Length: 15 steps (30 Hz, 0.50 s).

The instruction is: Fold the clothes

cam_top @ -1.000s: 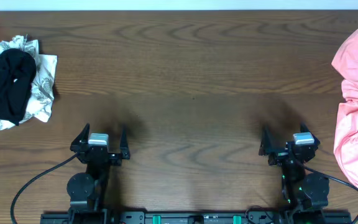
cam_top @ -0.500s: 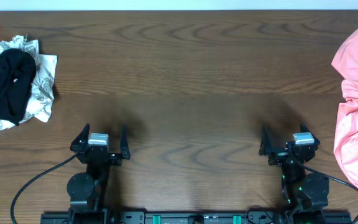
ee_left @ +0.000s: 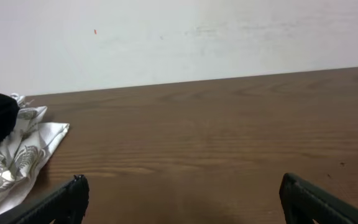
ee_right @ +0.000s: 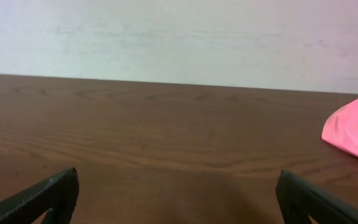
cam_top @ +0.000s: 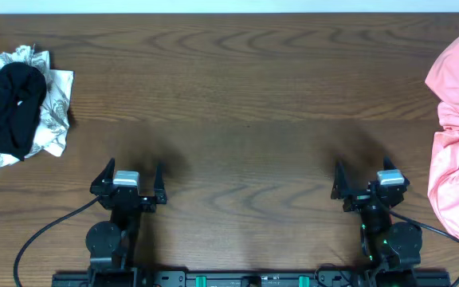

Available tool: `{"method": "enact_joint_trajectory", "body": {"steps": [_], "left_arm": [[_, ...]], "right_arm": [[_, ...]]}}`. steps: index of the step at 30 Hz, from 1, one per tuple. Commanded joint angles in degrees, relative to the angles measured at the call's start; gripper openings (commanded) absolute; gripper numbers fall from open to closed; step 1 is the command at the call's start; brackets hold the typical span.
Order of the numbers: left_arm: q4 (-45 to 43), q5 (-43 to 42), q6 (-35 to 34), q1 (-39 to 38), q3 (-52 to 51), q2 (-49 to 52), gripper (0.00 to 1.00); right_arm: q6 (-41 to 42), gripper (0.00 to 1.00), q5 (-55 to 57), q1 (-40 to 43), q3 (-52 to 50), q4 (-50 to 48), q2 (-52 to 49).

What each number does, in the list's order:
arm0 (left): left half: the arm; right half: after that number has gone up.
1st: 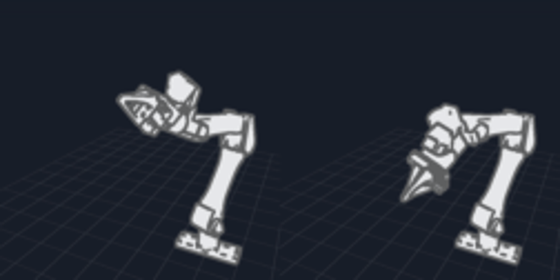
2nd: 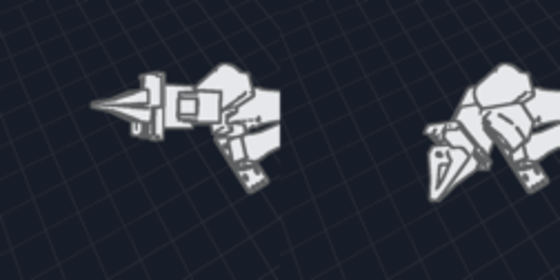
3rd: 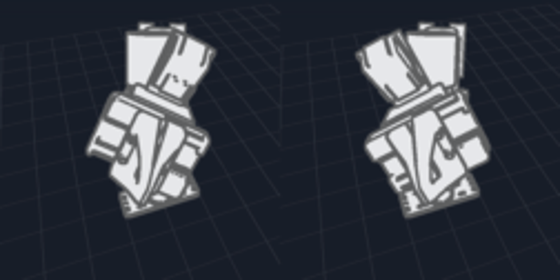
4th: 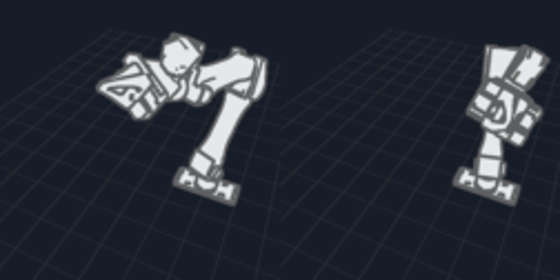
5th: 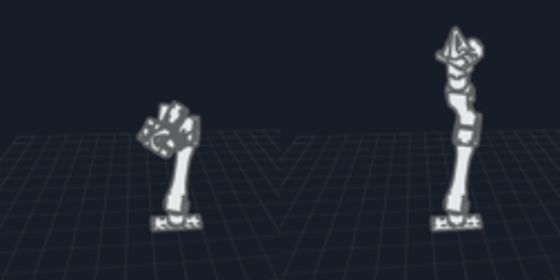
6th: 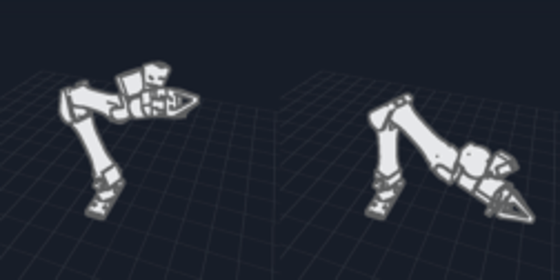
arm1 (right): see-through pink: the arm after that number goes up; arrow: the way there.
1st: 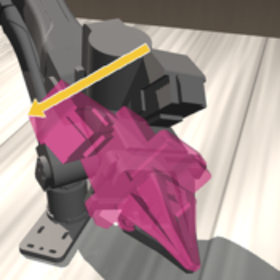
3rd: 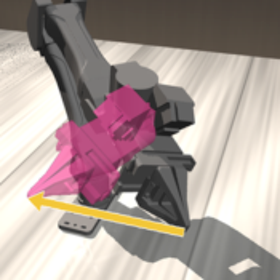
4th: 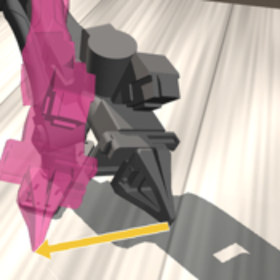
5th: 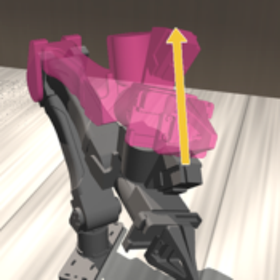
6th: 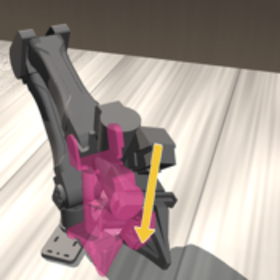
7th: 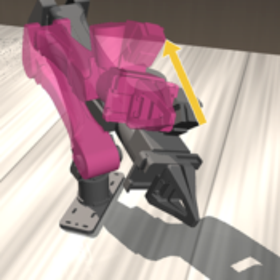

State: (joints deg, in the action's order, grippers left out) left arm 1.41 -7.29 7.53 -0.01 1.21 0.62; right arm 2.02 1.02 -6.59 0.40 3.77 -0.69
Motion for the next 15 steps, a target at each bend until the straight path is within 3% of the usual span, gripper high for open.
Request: {"method": "enact_joint_trajectory", "body": {"steps": [1,9,15], "left_arm": [[2.0,-0.6,0.4,0.3,-1.0,-0.4,0.98],[2.0,-0.6,0.4,0.3,-1.0,-0.4,0.98],[2.0,-0.6,0.4,0.3,-1.0,-0.4,0.98]], "right_arm": [[2.9,0.99,-0.4,0.7,0.7,-0.1,0.3],[12.4,0.99,2.2,0.7,6.4,0.6,-2.1],[13.0,0.99,8.5,0.7,17.6,4.9,-10.4]]}}
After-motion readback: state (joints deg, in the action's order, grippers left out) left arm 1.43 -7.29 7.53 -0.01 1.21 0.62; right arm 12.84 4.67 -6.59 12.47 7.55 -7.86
